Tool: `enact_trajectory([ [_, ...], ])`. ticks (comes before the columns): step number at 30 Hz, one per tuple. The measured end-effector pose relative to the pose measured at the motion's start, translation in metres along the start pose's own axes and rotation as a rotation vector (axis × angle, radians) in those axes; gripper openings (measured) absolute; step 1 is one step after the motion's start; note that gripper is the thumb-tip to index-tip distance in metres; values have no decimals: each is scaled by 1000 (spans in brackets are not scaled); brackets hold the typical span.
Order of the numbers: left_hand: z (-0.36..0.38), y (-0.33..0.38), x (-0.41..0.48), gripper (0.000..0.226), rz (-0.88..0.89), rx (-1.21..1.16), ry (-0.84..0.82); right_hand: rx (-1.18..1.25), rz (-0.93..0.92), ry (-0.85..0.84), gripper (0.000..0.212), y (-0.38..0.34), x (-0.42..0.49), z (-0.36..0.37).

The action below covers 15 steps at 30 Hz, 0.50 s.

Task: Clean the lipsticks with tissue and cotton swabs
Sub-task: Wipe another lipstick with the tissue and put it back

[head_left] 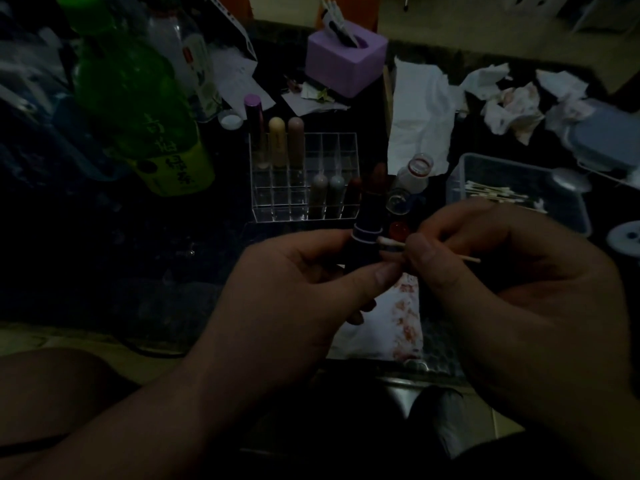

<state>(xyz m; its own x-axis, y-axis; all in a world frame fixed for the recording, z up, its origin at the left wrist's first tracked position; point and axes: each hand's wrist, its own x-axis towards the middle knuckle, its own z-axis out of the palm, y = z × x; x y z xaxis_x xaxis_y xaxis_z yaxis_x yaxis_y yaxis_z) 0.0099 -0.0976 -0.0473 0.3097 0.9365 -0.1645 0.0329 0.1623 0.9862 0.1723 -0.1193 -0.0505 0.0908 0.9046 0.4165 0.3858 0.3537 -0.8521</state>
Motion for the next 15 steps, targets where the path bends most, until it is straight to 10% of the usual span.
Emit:
enact_trajectory([
  [15,-2,0,-1,20,33,-46,-13,-86,-25,29,26,-2,0,-2],
])
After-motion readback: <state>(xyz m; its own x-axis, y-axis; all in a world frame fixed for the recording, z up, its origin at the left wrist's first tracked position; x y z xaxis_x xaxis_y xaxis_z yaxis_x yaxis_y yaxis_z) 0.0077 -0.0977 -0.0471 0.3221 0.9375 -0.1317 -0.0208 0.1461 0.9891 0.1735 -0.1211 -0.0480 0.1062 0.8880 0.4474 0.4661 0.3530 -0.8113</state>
